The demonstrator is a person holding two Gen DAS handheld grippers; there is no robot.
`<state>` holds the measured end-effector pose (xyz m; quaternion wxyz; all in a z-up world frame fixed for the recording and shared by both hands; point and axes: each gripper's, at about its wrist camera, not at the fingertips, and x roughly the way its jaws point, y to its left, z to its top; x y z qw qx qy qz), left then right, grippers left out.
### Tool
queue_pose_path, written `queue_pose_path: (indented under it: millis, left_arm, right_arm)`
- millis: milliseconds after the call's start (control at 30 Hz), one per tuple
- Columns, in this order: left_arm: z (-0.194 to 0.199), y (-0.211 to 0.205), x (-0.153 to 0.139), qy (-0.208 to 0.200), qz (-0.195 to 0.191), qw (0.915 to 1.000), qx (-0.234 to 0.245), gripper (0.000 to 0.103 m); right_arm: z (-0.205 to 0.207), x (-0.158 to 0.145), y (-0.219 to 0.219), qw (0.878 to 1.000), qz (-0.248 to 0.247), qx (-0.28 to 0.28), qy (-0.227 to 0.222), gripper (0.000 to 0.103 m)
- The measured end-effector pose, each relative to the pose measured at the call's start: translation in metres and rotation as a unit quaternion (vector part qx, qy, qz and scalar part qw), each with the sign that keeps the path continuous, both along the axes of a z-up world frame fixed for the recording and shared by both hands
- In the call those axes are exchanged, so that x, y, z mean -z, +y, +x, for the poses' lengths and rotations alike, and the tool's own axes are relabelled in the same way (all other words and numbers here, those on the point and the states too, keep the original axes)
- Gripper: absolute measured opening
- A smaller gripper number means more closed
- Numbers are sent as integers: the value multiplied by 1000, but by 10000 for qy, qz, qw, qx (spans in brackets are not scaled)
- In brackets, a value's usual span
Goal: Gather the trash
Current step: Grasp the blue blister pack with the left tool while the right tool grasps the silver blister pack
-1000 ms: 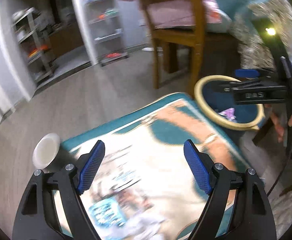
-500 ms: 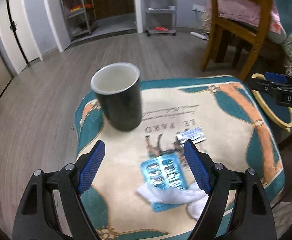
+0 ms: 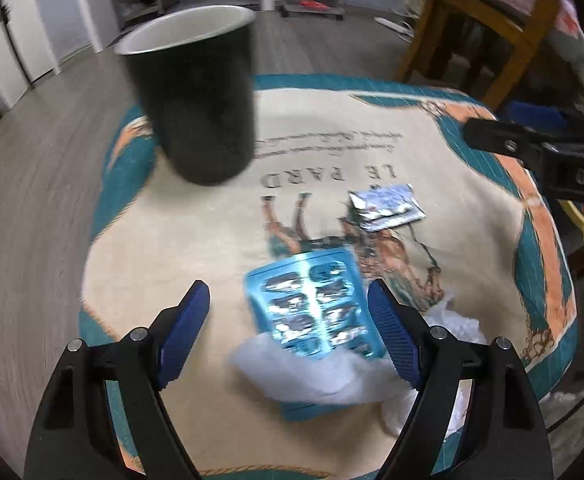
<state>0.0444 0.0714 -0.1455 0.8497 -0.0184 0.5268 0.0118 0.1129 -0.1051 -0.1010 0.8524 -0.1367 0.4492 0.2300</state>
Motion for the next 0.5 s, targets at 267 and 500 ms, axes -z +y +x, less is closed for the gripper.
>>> queue_pose_path:
  millis: [267, 500]
  left_arm:
    - [4, -5, 20, 397, 16, 9992, 97, 73]
    - [4, 8, 12, 270, -2, 9996, 88, 59]
  right_arm:
    - [4, 18, 9, 9995, -8, -133, 287, 94]
    - [-3, 26, 29, 9978, -35, -559, 368, 94]
